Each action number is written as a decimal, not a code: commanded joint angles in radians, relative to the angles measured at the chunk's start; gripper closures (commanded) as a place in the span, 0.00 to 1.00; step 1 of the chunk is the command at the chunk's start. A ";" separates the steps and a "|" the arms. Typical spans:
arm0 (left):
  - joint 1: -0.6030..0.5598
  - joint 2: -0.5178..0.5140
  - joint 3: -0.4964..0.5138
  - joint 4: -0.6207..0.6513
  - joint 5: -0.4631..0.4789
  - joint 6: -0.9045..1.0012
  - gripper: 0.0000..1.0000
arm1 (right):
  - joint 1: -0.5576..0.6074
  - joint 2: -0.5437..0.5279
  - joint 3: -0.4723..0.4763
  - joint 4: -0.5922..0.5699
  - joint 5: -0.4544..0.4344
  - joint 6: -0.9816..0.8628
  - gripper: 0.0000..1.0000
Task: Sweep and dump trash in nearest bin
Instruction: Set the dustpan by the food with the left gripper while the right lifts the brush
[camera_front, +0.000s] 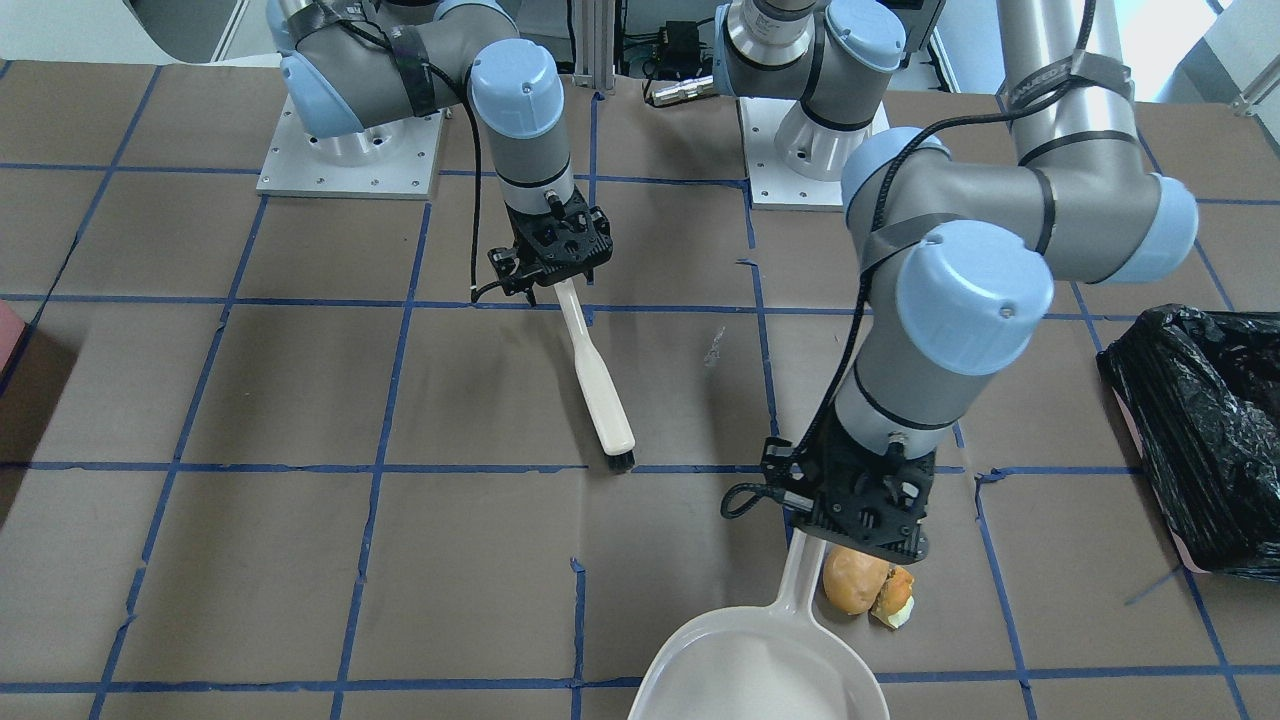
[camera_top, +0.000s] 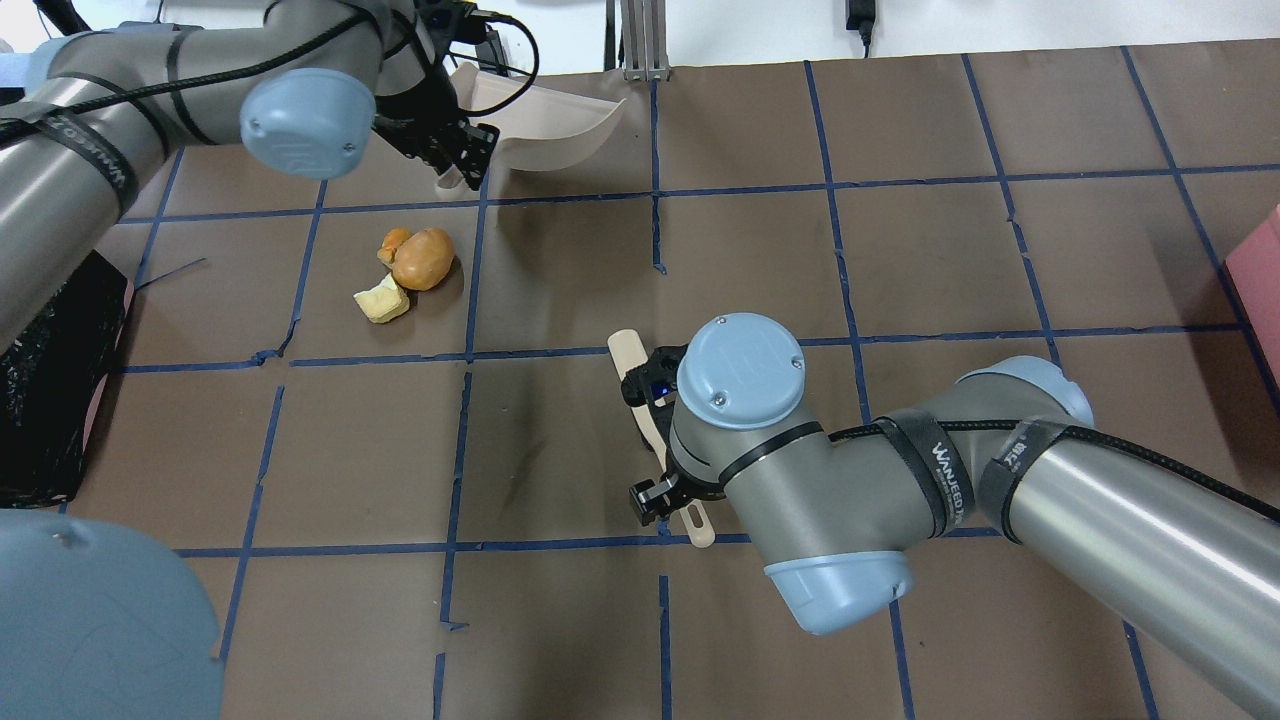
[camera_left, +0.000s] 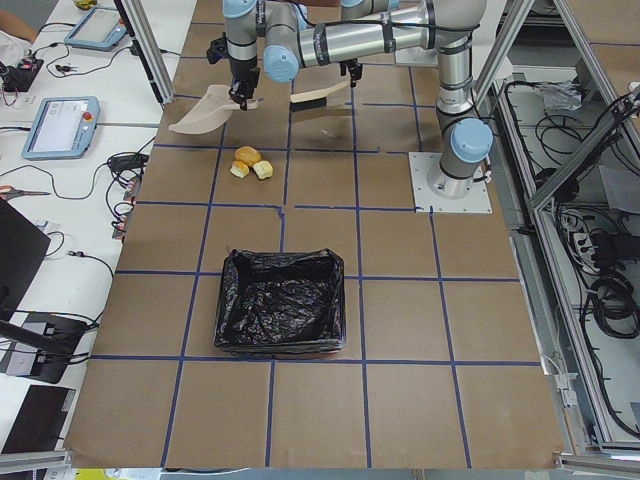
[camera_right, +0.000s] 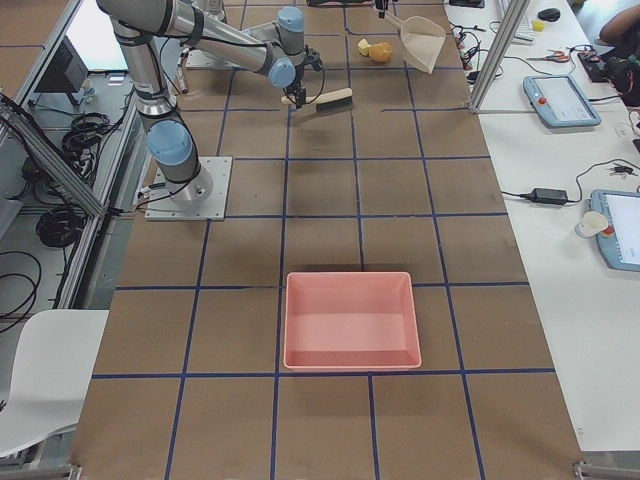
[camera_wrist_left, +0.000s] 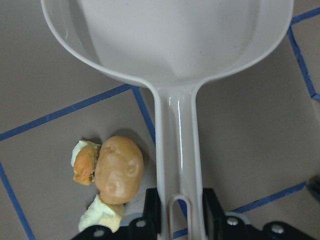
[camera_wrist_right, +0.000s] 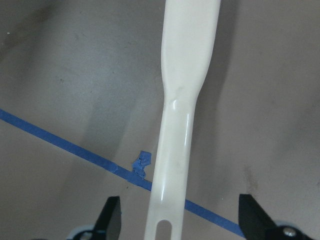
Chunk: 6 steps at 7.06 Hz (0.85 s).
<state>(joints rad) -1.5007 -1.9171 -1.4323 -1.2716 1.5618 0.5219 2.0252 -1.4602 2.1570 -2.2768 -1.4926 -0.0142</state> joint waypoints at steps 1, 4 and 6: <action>0.110 0.058 -0.022 -0.061 0.017 0.256 0.91 | 0.007 0.006 0.001 -0.003 0.000 0.002 0.28; 0.258 0.137 -0.092 -0.089 0.018 0.652 0.91 | 0.007 0.008 0.001 -0.003 0.000 0.005 0.57; 0.373 0.151 -0.134 -0.088 0.001 0.902 0.92 | 0.007 0.008 0.000 -0.003 0.000 0.002 0.86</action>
<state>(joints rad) -1.2019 -1.7740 -1.5415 -1.3591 1.5732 1.2620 2.0325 -1.4530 2.1581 -2.2795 -1.4925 -0.0107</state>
